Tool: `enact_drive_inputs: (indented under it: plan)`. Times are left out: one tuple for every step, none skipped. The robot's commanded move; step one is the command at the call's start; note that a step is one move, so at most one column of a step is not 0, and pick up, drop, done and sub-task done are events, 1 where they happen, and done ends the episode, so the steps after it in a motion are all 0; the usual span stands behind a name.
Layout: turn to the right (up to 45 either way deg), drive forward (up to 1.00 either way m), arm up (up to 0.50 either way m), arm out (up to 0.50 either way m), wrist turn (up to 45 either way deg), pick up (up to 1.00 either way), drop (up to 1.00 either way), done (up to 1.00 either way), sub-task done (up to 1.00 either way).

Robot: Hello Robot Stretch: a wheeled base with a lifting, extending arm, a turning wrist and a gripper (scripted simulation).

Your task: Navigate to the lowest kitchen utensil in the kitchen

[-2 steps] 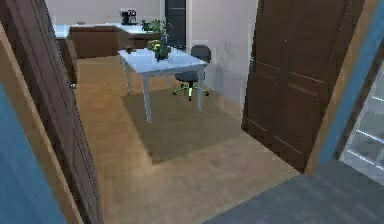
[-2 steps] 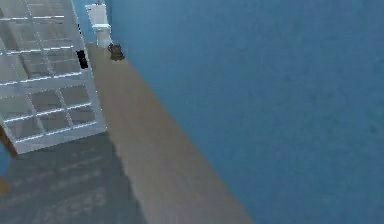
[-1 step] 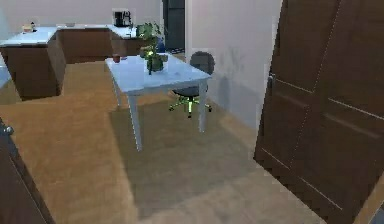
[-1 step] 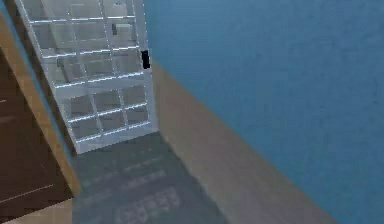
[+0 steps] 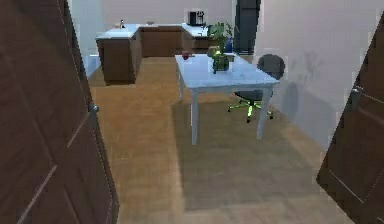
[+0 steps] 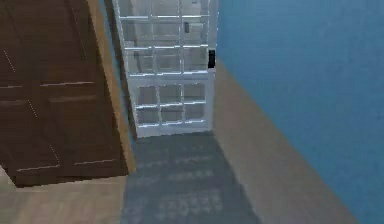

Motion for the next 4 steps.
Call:
enact_drive_inputs:
  plan:
    - [0.0,1.00,0.00,0.00,0.0,0.00,0.00,0.00,0.00]
    - [0.0,0.30,0.00,0.00,0.0,0.00,0.00,0.00,0.00]
    - [-45.0,0.00,0.00,0.00,0.0,0.00,0.00,0.00,0.00]
    - [-3.0,0.00,0.00,0.00,0.0,0.00,0.00,0.00,0.00]
